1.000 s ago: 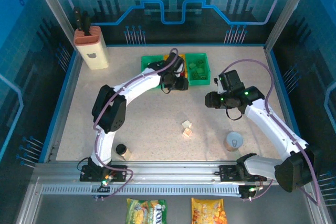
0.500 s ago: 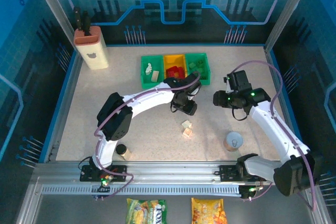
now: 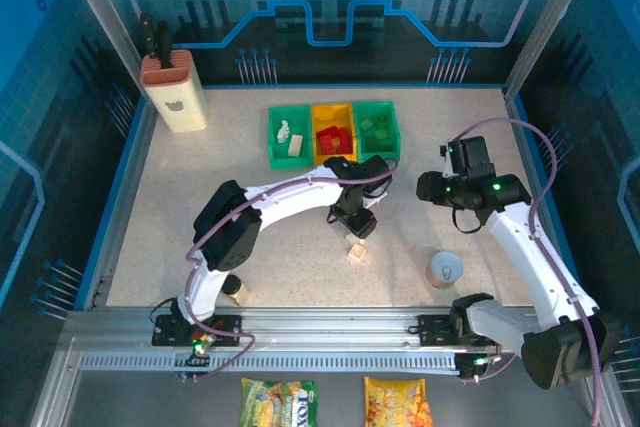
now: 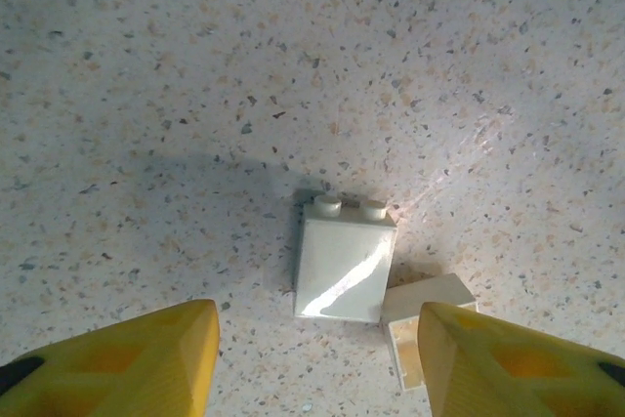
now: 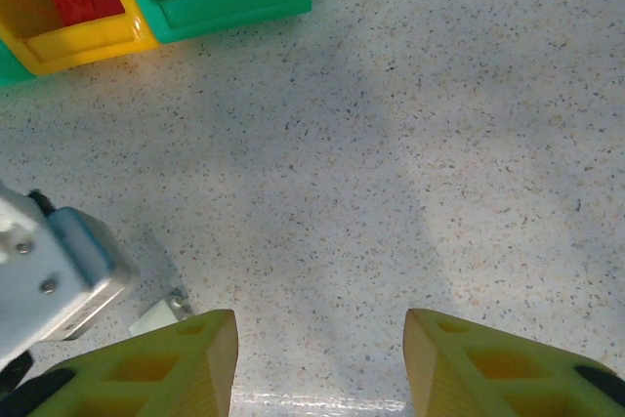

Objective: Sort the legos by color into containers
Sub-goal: Pick up the lego from the middle-left of the table.

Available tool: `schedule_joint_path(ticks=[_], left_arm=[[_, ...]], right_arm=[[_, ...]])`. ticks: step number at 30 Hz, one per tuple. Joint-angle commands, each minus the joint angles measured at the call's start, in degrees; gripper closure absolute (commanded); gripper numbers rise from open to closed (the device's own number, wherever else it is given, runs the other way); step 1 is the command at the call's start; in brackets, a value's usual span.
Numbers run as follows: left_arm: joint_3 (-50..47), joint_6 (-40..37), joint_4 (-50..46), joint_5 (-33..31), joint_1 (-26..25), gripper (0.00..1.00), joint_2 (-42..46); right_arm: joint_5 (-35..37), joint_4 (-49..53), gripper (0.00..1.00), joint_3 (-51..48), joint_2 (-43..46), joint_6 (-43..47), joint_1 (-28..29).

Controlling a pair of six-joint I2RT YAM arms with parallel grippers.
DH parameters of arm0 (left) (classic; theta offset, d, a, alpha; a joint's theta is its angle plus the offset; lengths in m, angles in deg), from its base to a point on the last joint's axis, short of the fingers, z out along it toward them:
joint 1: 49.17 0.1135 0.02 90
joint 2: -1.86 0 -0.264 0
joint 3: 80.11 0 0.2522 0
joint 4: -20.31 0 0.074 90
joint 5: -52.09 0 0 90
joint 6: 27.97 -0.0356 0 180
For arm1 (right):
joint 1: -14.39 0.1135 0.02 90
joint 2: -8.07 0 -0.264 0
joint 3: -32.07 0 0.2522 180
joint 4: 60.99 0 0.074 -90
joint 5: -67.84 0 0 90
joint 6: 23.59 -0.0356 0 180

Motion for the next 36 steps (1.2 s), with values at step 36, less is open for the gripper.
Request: schedule_joint_path(ticks=[36], left_arm=[[10.95,2.08,-8.69,-3.33,-2.95,0.44,-12.28]], right_arm=[[0.22,2.09,0.5,-0.88,1.45,0.94,-1.22]])
